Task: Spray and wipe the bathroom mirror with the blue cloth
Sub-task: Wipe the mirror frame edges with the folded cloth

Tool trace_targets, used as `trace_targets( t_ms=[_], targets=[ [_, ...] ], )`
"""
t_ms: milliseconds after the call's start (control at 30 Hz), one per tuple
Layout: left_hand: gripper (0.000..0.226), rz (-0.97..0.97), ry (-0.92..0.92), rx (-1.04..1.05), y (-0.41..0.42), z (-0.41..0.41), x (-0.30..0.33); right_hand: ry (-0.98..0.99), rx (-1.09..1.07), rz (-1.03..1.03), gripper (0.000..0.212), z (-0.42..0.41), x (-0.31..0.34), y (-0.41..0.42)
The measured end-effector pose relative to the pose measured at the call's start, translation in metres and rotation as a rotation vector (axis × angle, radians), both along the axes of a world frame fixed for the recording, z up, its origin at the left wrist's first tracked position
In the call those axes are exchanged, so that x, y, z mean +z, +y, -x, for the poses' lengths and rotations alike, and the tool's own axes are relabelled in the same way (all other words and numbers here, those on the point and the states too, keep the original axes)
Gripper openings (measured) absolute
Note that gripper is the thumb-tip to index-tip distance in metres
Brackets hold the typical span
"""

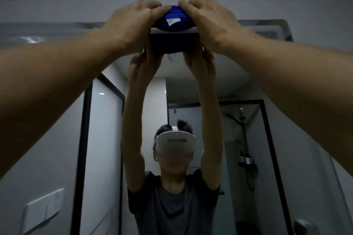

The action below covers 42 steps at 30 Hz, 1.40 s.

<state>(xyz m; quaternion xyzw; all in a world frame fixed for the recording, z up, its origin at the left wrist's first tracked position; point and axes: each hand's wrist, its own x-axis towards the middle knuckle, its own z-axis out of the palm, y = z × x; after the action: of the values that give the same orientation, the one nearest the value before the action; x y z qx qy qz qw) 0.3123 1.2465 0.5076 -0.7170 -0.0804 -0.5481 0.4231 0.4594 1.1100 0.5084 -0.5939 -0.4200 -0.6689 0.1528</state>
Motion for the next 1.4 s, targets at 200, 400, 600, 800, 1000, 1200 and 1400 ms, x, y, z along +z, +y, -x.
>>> trace_targets(
  t_ms=[200,400,600,800,1000,1200,1400],
  targets=[
    [0.067,0.065,-0.073,-0.114,0.013,-0.022,0.005,0.016,0.056,0.008,0.063,-0.010,0.007,0.012],
    [0.068,0.082,-0.077,-0.128,0.018,-0.023,-0.007,0.024,0.022,-0.018,0.069,-0.012,-0.007,0.017],
    [0.069,0.122,-0.036,-0.130,0.022,-0.013,-0.041,0.052,0.015,0.015,0.071,-0.007,-0.038,0.017],
    [0.067,0.111,0.017,-0.073,0.019,-0.001,-0.089,0.071,0.054,0.047,0.065,-0.003,-0.090,0.015],
    [0.059,0.097,0.075,-0.011,0.021,0.010,-0.158,0.077,0.057,0.096,0.070,-0.004,-0.164,0.016],
    [0.056,0.124,0.133,0.000,0.022,0.019,-0.235,-0.022,0.054,0.085,0.066,-0.011,-0.241,0.016],
    [0.075,0.172,0.234,-0.005,0.021,0.027,-0.289,-0.018,0.075,0.126,0.061,-0.005,-0.301,0.008]
  ],
)
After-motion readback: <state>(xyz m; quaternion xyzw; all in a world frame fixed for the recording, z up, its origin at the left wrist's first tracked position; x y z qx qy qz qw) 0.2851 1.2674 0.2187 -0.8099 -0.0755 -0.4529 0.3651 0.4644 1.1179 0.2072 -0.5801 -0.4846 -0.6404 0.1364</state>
